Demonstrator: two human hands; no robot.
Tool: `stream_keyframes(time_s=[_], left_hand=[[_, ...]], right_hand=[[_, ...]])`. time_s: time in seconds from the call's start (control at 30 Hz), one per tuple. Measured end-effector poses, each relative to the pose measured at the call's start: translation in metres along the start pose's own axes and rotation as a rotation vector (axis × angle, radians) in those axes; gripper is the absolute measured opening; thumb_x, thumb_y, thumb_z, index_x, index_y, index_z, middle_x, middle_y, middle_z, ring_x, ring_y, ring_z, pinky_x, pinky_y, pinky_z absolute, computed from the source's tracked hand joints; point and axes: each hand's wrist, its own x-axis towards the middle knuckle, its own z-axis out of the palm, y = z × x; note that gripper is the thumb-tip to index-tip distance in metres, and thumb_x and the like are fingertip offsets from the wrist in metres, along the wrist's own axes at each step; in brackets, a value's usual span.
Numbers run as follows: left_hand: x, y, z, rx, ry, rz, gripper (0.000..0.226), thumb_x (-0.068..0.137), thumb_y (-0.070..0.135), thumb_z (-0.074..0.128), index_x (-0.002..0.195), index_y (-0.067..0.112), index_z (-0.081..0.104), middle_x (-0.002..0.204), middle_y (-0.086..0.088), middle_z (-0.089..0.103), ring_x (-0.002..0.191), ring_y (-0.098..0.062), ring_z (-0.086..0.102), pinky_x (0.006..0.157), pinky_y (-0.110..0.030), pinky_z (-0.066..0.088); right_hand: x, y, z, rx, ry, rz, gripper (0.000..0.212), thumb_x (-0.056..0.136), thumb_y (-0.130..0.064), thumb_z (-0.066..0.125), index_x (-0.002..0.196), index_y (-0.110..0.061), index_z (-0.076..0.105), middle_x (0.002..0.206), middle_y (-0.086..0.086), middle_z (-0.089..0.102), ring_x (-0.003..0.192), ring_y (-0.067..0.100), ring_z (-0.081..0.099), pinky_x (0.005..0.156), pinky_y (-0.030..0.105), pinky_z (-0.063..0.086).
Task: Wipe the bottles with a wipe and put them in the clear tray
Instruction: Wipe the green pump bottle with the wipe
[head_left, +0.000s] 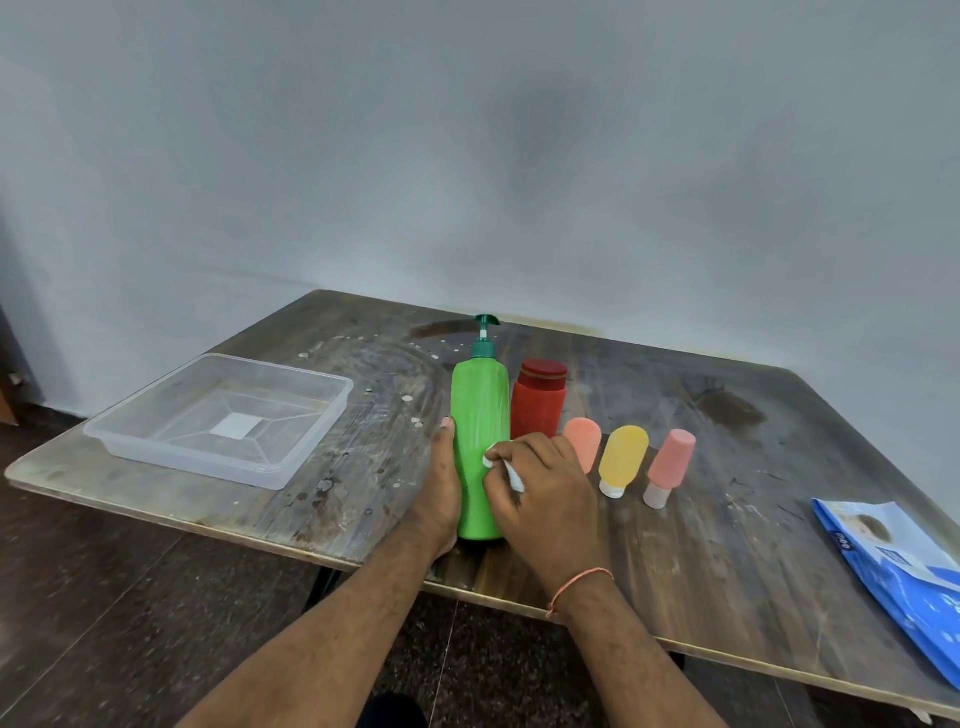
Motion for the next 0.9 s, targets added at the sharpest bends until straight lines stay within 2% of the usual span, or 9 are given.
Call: stream_keyframes(time_s=[0.07,0.17,0.27,0.37,0.43,0.53,0.67,0.77,0.9], left_hand=[[0.0,0.001,-0.001,-0.02,0.015,-0.001,0.075,0.108,0.059,0.019,0.121,0.006,0.071,0.11,-0.021,0.077,0.101,-0.03,0.075,0.086,-0.041,0.061],[0.0,0.001,-0.004,-0.071,0.016,0.002,0.075,0.108,0.059,0.02,0.118,0.004,0.07,0.104,-0.021,0.076,0.092,-0.027,0.076,0.079,-0.037,0.063],[0.001,0.001,-0.003,-0.066,0.004,-0.008,0.074,0.109,0.057,0.02,0.118,0.006,0.071,0.106,-0.021,0.077,0.093,-0.027,0.077,0.078,-0.037,0.063],[0.003,0.001,-0.003,-0.078,0.011,-0.032,0.073,0.108,0.058,0.02,0.123,0.007,0.07,0.112,-0.021,0.077,0.097,-0.028,0.077,0.08,-0.037,0.063],[0.003,0.001,-0.005,-0.093,0.014,-0.052,0.075,0.107,0.061,0.021,0.123,0.007,0.07,0.114,-0.022,0.076,0.098,-0.029,0.076,0.082,-0.038,0.063],[0.006,0.0,-0.006,-0.105,0.013,-0.075,0.077,0.106,0.063,0.022,0.123,0.005,0.07,0.115,-0.024,0.075,0.099,-0.031,0.076,0.085,-0.04,0.061],[0.006,-0.002,-0.005,-0.08,0.017,-0.072,0.076,0.106,0.063,0.021,0.128,0.007,0.069,0.12,-0.024,0.074,0.105,-0.033,0.074,0.092,-0.044,0.058],[0.006,-0.002,-0.006,-0.09,0.021,-0.057,0.076,0.107,0.061,0.02,0.127,0.006,0.068,0.117,-0.024,0.075,0.101,-0.03,0.075,0.085,-0.042,0.062],[0.006,-0.001,-0.004,-0.08,0.008,-0.057,0.074,0.108,0.059,0.019,0.121,0.007,0.07,0.111,-0.021,0.077,0.095,-0.028,0.077,0.08,-0.039,0.063]], right_hand=[[0.002,-0.003,0.0,0.029,-0.005,0.013,0.011,0.097,-0.019,0.071,0.105,-0.021,0.077,0.104,-0.009,0.069,0.095,0.018,0.057,0.083,0.035,0.052],[-0.001,-0.006,0.001,0.068,-0.029,-0.065,0.011,0.096,-0.018,0.07,0.101,-0.021,0.079,0.102,-0.011,0.07,0.093,0.016,0.058,0.082,0.031,0.051],[-0.001,0.0,-0.001,0.044,-0.017,-0.044,0.008,0.093,-0.019,0.07,0.097,-0.02,0.078,0.098,-0.01,0.07,0.091,0.016,0.057,0.079,0.035,0.052],[0.003,0.002,-0.004,0.059,-0.005,0.041,0.009,0.096,-0.021,0.069,0.102,-0.021,0.077,0.102,-0.01,0.069,0.095,0.016,0.057,0.081,0.038,0.052],[0.002,0.0,-0.005,0.102,-0.034,0.023,0.011,0.098,-0.021,0.069,0.106,-0.023,0.076,0.106,-0.012,0.069,0.098,0.015,0.058,0.083,0.036,0.052],[-0.001,0.003,-0.006,0.134,-0.045,-0.034,0.009,0.095,-0.017,0.071,0.1,-0.021,0.077,0.102,-0.011,0.07,0.095,0.017,0.06,0.083,0.036,0.052],[0.003,0.014,-0.004,0.1,-0.006,0.057,0.009,0.094,-0.019,0.069,0.099,-0.02,0.076,0.1,-0.009,0.069,0.096,0.017,0.059,0.083,0.039,0.053],[0.003,0.012,-0.003,0.159,-0.018,0.08,0.011,0.097,-0.019,0.069,0.105,-0.021,0.076,0.105,-0.01,0.07,0.102,0.015,0.06,0.086,0.036,0.053],[0.0,0.019,-0.004,0.164,-0.021,0.076,0.009,0.095,-0.019,0.07,0.101,-0.022,0.078,0.102,-0.012,0.071,0.099,0.015,0.061,0.085,0.038,0.053]])
